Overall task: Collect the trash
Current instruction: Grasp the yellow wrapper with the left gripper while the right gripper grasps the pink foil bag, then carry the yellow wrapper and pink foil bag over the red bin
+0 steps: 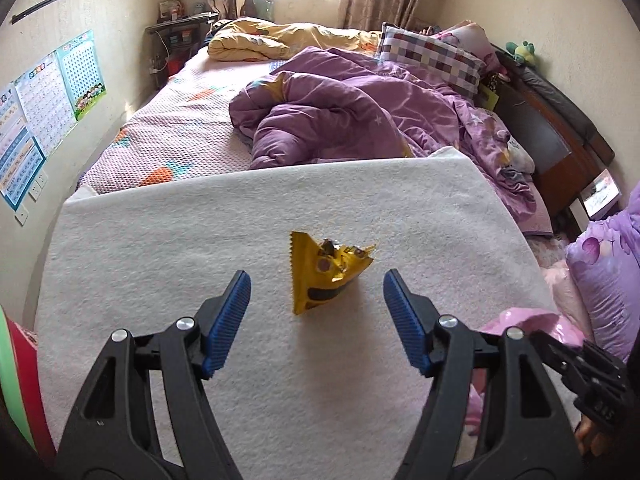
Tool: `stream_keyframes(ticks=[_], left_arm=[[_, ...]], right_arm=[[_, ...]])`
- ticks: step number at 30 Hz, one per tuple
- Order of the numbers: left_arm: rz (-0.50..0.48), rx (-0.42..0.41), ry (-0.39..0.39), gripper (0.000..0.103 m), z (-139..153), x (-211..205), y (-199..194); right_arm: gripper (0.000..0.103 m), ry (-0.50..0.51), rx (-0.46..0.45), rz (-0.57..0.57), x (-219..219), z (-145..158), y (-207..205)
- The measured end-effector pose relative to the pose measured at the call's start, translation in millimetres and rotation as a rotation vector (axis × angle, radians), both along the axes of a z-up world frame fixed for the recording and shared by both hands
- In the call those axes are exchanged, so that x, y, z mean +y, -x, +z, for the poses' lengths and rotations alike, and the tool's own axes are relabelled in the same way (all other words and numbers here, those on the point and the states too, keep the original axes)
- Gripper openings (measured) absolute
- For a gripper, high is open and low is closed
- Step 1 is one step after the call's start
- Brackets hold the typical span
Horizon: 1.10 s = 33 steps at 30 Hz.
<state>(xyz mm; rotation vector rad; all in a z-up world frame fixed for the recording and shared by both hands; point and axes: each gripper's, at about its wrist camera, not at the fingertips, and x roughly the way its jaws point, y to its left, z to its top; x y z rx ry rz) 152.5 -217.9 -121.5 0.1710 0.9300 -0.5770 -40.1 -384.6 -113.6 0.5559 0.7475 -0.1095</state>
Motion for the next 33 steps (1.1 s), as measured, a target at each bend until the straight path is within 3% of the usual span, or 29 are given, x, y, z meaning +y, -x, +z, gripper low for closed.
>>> stream_keyframes(ticks=[2,4,6,8,14,16,20,23,33], left_arm=[[-0.011,0.021,-0.016,0.059,-10.7,-11.6,-5.5],[-0.017,0.054,-0.034,0.036,-21.4,-19.7,-11.0],[-0.012,0.062,-0.032,0.026,-22.9,-17.0,-11.4],[-0.008,0.060,0.012,0.025,-14.6,-8.0,-5.3],[0.027,-0.056,0.109,0.024,33.8,41.2,48.5],[0.044,-0.082,0.109,0.024,40.9,56.6,68.7],[0.126,-0.042,0.133,0.024,37.8,90.7,98.4],[0.148,-0.011,0.111,0.024,29.6,105.3,105.5],[0.234,-0.084,0.107,0.025,50.6,149.3,103.3]], right_arm=[[0.024,-0.007,0.001,-0.014,-3.5,0.2,7.1],[0.024,-0.008,-0.001,-0.029,-7.6,1.9,11.8],[0.024,-0.004,-0.009,-0.039,-8.8,6.0,16.8],[0.024,0.004,-0.020,-0.045,-8.6,10.3,20.2],[0.025,0.017,-0.050,-0.027,3.1,22.4,14.0],[0.025,0.023,-0.059,-0.008,10.4,26.8,8.8],[0.025,0.041,-0.070,0.041,29.1,34.2,-4.2],[0.025,0.049,-0.078,0.083,47.2,38.3,-13.1],[0.025,0.085,-0.103,0.194,102.8,48.6,-27.1]])
